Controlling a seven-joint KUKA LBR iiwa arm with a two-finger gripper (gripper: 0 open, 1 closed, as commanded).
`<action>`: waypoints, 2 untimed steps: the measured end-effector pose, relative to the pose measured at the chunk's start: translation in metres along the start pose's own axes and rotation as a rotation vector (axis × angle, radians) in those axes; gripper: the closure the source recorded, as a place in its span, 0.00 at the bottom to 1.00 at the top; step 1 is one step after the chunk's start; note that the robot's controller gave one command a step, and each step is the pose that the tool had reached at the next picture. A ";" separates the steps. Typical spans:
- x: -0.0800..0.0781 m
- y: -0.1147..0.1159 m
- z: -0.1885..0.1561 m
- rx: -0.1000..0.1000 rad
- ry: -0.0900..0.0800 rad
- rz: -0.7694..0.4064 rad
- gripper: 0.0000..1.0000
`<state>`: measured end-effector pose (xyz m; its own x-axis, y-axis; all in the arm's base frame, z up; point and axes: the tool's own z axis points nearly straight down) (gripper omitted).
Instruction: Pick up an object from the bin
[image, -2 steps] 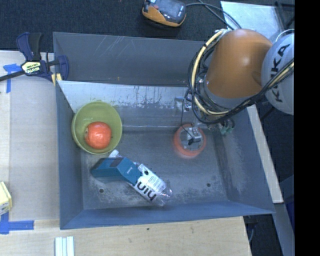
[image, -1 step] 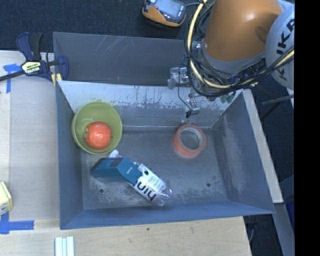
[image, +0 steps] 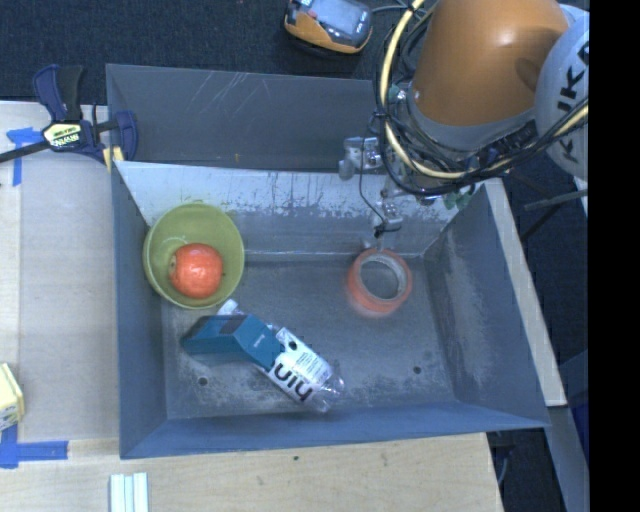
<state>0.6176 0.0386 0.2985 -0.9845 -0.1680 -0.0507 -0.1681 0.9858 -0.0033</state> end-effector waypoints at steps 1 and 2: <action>0.005 -0.009 -0.008 0.003 0.012 -0.007 0.00; 0.000 -0.029 -0.003 -0.001 0.011 -0.507 0.00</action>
Offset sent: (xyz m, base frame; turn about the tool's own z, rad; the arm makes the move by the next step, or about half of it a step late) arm 0.0047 -0.0305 0.0002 -0.5114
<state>0.6221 0.0104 0.3020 -0.7798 -0.6252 -0.0324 -0.6248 0.7804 -0.0236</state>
